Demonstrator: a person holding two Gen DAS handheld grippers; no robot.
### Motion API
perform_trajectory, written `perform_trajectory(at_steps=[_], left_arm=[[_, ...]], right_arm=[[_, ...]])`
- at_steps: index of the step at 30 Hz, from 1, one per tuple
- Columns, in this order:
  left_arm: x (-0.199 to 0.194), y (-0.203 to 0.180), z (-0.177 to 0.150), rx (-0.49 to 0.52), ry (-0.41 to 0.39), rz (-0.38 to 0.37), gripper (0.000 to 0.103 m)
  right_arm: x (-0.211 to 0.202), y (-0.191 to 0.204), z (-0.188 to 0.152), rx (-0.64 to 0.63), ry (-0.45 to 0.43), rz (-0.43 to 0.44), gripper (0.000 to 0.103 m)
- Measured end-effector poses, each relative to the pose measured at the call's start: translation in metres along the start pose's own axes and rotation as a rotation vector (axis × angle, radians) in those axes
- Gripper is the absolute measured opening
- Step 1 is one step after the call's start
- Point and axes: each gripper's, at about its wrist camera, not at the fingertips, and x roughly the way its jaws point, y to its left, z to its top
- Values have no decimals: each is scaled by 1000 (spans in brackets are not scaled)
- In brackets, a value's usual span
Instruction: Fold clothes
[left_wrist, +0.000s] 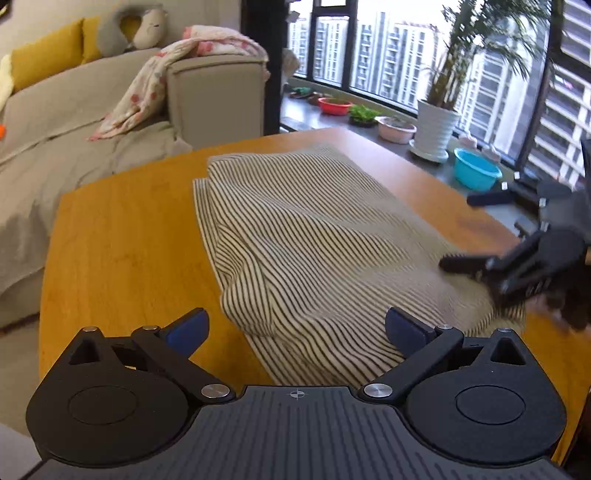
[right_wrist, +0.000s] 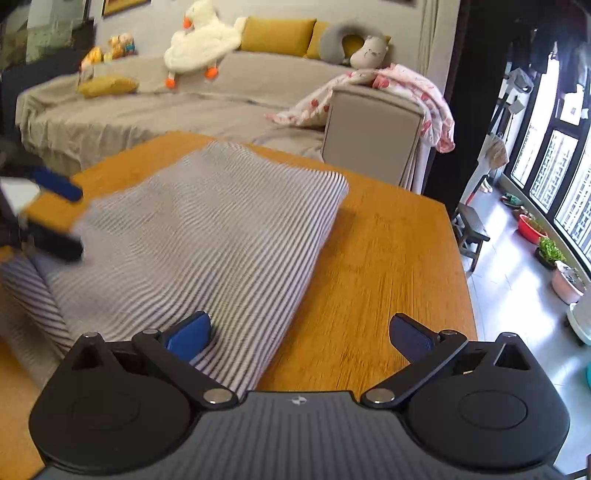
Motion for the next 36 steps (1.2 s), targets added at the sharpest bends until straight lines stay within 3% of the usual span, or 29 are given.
perform_trajectory(at_steps=[3, 5, 8, 16, 20, 23, 24, 26, 28, 33, 36], left_arm=[[-1, -9, -12, 18, -3, 33, 103], [-3, -12, -17, 4, -22, 43, 103], [-8, -18, -26, -15, -52, 59, 103], [-32, -26, -41, -10, -101, 67, 103], [-44, -32, -47, 11, -105, 94, 103], [-53, -25, -48, -31, -114, 94, 103], [-55, -22, -47, -46, -118, 95, 103], [-59, -18, -47, -77, -128, 99, 103], [-62, -15, -46, -105, -137, 106, 103], [-71, -2, -41, -197, -157, 102, 103], [-77, 6, -40, -238, -169, 101, 103]], right_arm=[[-10, 3, -3, 19, -20, 69, 103], [-6, 14, -10, -44, 3, 33, 103], [-13, 22, -21, -77, -48, -22, 103], [-19, 10, -28, -6, -23, 16, 103], [-34, 22, -26, -83, -93, -20, 103], [-59, 42, -24, -180, -199, 79, 102], [-65, 49, -24, -213, -218, 118, 95], [-69, 65, -24, -277, -216, 186, 85], [-64, 81, -26, -327, -197, 216, 84], [-39, 111, -35, -422, -155, 175, 83], [-46, 94, -19, -285, -177, 180, 82]])
